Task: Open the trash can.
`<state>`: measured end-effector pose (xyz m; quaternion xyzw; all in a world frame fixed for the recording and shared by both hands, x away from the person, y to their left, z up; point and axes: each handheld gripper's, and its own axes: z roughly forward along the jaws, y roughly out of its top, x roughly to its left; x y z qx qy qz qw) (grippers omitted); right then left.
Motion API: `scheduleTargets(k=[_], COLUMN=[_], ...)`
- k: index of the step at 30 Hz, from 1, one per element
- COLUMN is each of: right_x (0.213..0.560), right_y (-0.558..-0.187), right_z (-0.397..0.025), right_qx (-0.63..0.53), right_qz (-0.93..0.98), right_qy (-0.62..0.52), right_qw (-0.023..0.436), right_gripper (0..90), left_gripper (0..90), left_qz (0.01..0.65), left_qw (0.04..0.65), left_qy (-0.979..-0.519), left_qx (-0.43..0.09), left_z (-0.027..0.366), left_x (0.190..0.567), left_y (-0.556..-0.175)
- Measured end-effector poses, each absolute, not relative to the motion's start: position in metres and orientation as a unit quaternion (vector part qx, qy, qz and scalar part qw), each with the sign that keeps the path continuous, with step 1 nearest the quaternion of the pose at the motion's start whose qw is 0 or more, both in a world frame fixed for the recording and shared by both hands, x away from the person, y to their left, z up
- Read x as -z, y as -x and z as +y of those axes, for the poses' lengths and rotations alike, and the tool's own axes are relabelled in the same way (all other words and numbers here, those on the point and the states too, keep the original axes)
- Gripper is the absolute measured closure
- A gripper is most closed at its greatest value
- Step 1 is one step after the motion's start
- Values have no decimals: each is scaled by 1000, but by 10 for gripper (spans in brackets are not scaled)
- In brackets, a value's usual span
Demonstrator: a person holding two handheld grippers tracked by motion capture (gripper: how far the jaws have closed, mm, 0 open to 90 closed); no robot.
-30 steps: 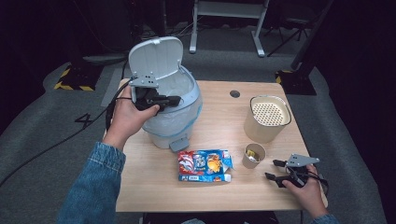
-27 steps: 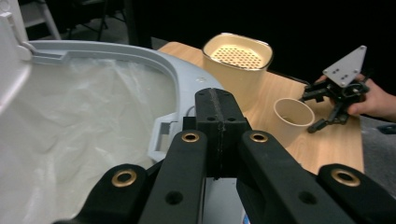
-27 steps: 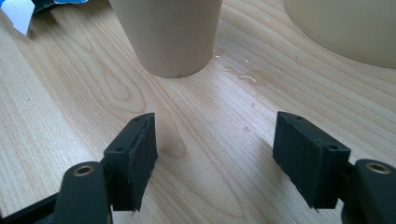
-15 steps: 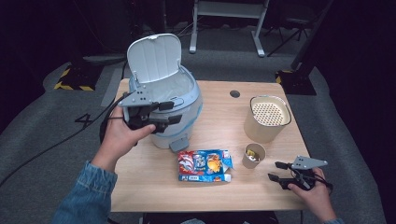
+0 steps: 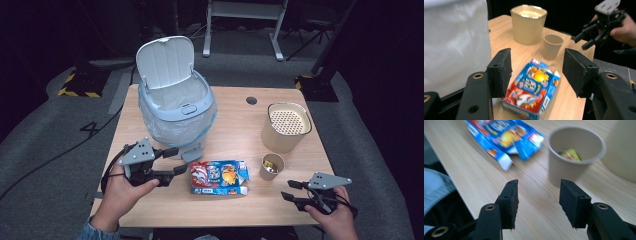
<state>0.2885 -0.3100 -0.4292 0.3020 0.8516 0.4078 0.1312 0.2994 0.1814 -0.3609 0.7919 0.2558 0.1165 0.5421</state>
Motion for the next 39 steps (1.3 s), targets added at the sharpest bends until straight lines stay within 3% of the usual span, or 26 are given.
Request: scheduleTargets(k=[13, 19, 25, 33, 37, 39], right_x=[431, 442, 457, 466, 468, 465], right_y=[-297, -309, -322, -336, -340, -342], right_z=[-253, -229, -206, -189, -184, -187], right_qx=[-426, -401, -370, -342, -319, -330], right_qz=[856, 870, 883, 887, 894, 888], right_qy=[-270, -260, -254, -270, -271, -281], right_qw=[108, 123, 141, 153, 163, 151], right_gripper=[525, 510, 554, 698, 870, 900], left_gripper=[376, 375, 377, 386, 424, 427], left_qz=[271, 294, 303, 286, 287, 293], left_qw=[495, 468, 456, 425, 416, 409], left_qy=[-821, -829, -833, -853, -857, -859], left_qx=[-88, -85, -83, -104, -98, -94], left_z=[191, 199, 199, 192, 191, 191], left_x=[442, 471, 486, 496, 501, 502], left_y=[-308, -313, -318, -322, -324, -325])
